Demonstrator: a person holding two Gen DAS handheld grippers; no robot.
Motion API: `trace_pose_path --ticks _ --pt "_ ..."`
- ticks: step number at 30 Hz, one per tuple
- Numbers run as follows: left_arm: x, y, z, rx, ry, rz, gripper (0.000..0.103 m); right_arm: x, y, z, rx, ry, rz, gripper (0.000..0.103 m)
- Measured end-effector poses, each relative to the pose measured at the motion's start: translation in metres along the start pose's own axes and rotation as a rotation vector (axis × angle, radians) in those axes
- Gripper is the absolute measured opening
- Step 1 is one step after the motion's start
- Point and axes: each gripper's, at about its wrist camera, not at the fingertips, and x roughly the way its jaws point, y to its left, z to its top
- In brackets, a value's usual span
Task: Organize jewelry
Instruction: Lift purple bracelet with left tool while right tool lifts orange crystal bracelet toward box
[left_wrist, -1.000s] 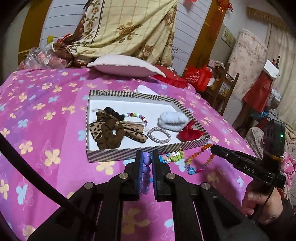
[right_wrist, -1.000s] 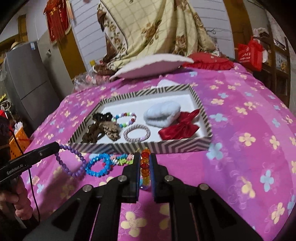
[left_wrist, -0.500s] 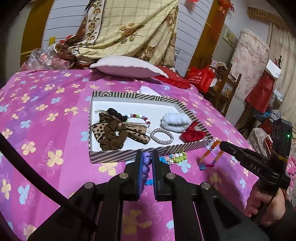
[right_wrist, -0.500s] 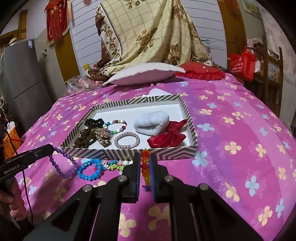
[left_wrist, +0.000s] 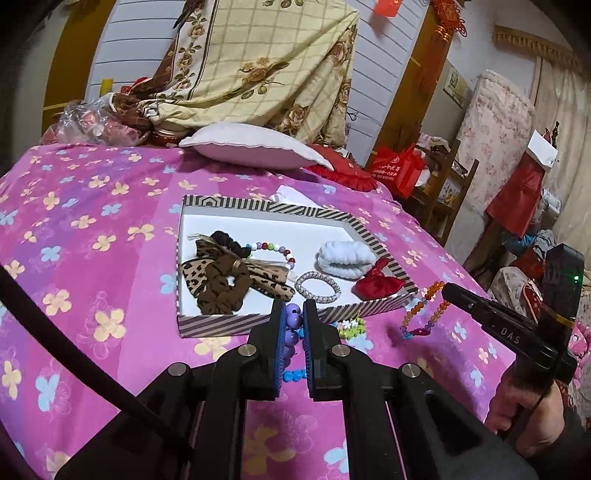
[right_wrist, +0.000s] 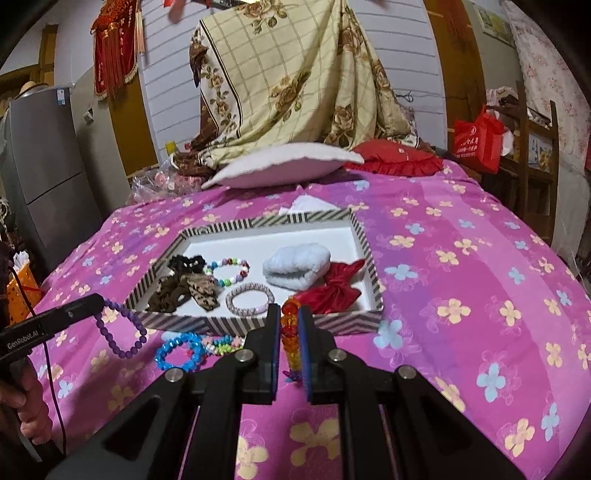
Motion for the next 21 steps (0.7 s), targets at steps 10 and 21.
trace_pose_path --ticks 10,21 --pt "0.009 -0.006 0.021 -0.007 -0.005 0.005 0.000 0.000 0.001 0.017 -0.001 -0.030 0.009 0.010" --pt "0.056 -0.002 0.071 -0.016 0.037 0.044 0.000 0.041 -0.002 0.064 0.017 0.013 0.030 0.010"
